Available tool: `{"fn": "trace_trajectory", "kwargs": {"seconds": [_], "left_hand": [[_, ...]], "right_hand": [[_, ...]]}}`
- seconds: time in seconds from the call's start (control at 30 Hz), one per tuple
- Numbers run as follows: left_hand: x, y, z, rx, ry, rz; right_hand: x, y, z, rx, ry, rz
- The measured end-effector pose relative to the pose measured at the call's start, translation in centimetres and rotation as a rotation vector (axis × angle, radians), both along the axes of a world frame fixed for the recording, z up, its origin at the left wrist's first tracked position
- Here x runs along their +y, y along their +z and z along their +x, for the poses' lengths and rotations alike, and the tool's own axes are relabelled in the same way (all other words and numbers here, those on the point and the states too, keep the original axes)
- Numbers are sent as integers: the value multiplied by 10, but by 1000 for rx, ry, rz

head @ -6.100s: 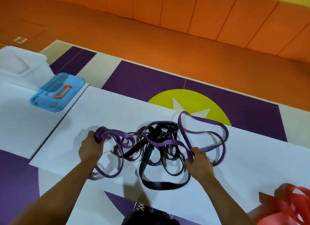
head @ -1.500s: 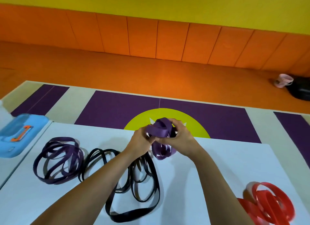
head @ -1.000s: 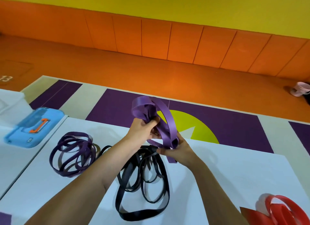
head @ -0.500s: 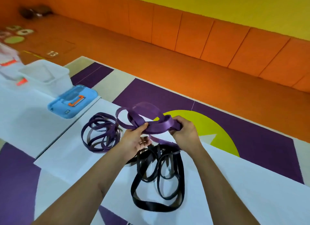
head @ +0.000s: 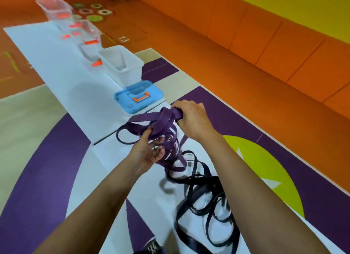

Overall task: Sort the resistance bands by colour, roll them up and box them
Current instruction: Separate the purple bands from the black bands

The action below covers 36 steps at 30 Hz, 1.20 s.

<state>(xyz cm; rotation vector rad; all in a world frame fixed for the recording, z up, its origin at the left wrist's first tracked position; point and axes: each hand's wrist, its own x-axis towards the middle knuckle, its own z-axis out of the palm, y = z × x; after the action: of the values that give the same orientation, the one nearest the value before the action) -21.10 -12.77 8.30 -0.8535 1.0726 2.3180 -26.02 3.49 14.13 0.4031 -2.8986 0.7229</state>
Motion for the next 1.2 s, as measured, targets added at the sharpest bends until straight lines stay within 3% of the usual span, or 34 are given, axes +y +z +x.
{"fn": "trace_trajectory", "kwargs": {"seconds": [0.1, 0.2, 0.3, 0.5, 0.67, 0.8, 1.0, 1.2], "left_hand": [[-23, -1, -8, -8, -57, 72], [-43, -6, -3, 0, -123, 7], [-54, -13, 6, 61, -157, -262], [-82, -42, 7, 285, 77, -939], [-92, -69, 0, 586, -154, -1302], [-75, -104, 9, 700, -489, -1414], [-61, -146, 9, 586, -752, -1513], [-55, -153, 3, 572, -873, -1536]], "right_hand": [[-28, 8, -28, 9, 44, 44], [-49, 10, -49, -13, 45, 42], [-66, 14, -63, 1, 67, 38], [-81, 14, -81, 30, 110, 73], [-73, -46, -83, -125, 81, 198], [-71, -100, -84, -212, 179, 396], [-65, -136, -91, -271, 273, 528], [-22, -155, -59, -233, 45, 263]]}}
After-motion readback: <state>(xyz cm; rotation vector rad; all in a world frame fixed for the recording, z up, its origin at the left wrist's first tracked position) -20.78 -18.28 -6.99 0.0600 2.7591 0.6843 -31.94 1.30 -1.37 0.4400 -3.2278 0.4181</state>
